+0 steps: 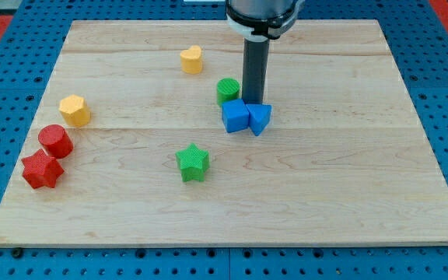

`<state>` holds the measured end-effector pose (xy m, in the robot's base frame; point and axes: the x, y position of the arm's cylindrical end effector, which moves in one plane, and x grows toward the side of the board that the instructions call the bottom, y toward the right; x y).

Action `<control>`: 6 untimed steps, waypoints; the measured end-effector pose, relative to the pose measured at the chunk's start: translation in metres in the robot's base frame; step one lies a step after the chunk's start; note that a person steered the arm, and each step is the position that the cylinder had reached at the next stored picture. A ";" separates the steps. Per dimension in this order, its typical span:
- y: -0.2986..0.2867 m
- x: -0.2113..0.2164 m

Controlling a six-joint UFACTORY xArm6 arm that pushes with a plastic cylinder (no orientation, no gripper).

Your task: Place the green circle in between the blue blocks

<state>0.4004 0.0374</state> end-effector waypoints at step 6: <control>-0.033 -0.058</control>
